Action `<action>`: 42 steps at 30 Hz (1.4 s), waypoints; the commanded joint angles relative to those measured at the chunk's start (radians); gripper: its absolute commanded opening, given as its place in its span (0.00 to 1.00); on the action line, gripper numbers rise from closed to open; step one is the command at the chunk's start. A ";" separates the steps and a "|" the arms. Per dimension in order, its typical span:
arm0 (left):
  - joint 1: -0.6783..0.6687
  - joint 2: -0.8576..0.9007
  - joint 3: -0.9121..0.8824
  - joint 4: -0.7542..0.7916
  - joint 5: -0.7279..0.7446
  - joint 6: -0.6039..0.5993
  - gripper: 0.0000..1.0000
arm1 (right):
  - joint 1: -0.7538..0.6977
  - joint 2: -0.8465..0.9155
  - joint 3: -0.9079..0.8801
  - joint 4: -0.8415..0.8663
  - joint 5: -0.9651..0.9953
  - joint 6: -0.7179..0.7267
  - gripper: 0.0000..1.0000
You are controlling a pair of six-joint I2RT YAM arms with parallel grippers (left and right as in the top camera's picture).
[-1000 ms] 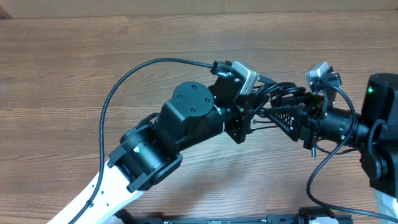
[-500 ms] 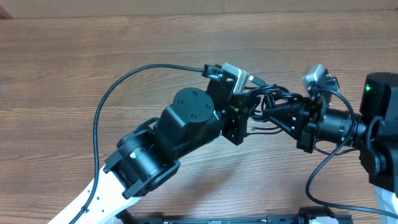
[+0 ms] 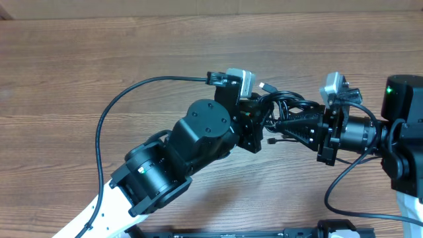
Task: Untangle cables
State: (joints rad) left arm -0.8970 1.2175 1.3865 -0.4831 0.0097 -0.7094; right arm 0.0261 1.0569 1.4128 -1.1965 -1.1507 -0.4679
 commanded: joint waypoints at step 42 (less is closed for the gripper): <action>0.039 0.073 0.010 0.020 0.306 0.209 0.04 | 0.019 -0.005 0.020 0.178 -0.194 0.132 0.04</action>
State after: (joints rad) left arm -0.8417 1.2613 1.4139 -0.4320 0.2493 -0.5606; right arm 0.0288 1.0634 1.4117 -1.0466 -1.2530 -0.3275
